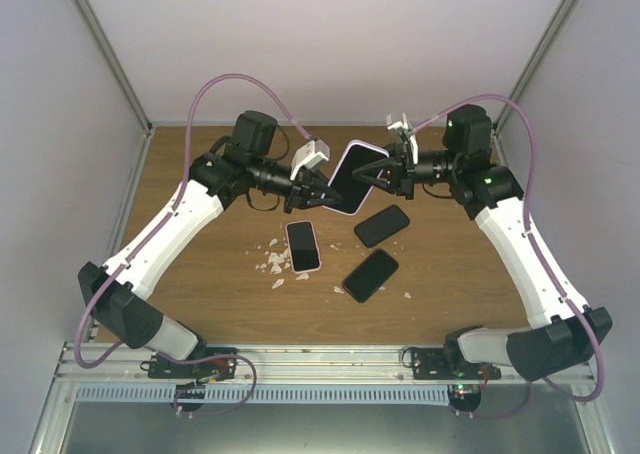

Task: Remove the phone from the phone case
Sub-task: Remove the phone case from the phone.

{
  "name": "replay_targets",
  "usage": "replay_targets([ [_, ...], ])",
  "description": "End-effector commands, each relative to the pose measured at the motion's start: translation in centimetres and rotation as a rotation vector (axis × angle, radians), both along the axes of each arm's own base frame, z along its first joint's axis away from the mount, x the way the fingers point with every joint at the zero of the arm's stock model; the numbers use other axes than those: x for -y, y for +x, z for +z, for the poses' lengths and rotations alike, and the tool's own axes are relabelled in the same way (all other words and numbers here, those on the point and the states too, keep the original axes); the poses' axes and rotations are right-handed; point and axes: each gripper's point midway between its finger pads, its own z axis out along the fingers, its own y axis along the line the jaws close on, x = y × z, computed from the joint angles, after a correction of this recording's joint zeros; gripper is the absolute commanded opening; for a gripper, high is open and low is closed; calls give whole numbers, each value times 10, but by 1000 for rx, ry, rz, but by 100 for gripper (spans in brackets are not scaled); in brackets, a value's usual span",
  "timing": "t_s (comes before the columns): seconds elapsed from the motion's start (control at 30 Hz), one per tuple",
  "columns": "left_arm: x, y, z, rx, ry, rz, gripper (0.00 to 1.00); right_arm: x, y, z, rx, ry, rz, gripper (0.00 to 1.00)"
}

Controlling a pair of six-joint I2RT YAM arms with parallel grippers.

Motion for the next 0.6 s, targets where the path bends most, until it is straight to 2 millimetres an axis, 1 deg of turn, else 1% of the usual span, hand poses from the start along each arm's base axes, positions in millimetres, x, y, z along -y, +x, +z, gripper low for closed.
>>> replay_targets([
  [0.0, -6, -3, 35, 94, -79, 2, 0, -2, -7, 6, 3, 15, 30, 16],
  [0.07, -5, -2, 36, 89, -81, 0, 0, -2, -6, 7, 2, 17, 30, 15],
  [0.17, -4, -1, 39, 89, -84, -2, 1, -2, -5, 7, -3, 19, 28, 4],
  [0.2, -3, -1, 38, 86, -83, -4, 8, -2, -5, 9, -11, 22, 29, 1],
  [0.3, -6, -3, 36, 82, -83, -16, 40, -1, -8, 13, -25, 33, 40, 0],
  [0.37, -8, -3, 34, 73, -85, -15, 53, 2, -10, 18, -30, 48, 47, 1],
  [0.43, -12, -3, 34, 66, -91, -13, 59, 6, -11, 26, -36, 66, 55, 0],
  [0.57, -20, -4, 38, 75, -114, -7, 60, 13, -15, 40, -31, 98, 80, 0],
])
